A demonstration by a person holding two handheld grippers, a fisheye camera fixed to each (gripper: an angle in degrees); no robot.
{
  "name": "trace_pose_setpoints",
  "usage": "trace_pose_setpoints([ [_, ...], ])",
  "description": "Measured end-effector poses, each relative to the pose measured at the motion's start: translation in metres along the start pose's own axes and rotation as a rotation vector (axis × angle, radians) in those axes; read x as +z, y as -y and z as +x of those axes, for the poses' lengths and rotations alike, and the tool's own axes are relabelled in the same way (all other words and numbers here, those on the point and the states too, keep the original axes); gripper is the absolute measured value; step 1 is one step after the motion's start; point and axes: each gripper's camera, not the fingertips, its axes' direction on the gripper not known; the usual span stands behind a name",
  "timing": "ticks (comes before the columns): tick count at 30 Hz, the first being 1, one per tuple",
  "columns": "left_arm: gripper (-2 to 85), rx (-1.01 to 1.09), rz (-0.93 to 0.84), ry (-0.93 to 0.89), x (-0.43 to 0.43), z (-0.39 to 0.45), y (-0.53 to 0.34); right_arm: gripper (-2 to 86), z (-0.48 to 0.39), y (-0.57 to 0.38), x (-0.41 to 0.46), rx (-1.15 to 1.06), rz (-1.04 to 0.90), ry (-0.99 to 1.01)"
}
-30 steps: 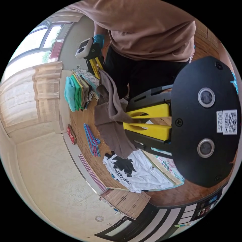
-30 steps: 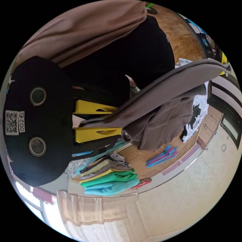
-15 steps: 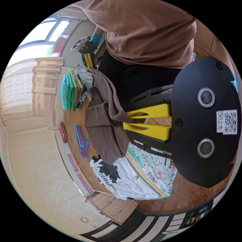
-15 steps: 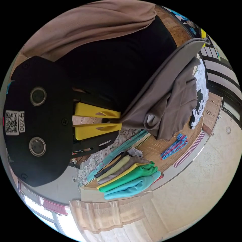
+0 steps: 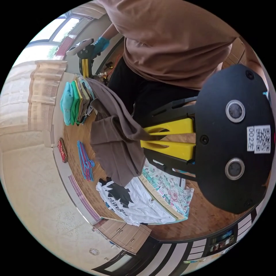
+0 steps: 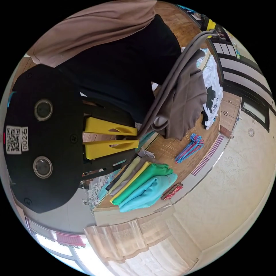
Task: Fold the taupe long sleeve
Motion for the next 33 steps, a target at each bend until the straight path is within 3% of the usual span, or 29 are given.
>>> trace_pose_setpoints([
  [12, -0.7, -0.09, 0.048, 0.052, -0.003, -0.038, 0.064, -0.1, 0.023, 0.058, 0.054, 0.082, 0.122, -0.128],
  [19, -0.6, -0.175, 0.089, 0.127, 0.021, -0.102, 0.13, 0.1, 0.048, 0.142, 0.128, 0.138, 0.206, -0.184],
  [33, -0.7, -0.371, -0.128, 0.134, 0.176, -0.274, 0.273, 3.0, 0.088, 0.323, 0.365, 0.054, -0.001, -0.109],
])
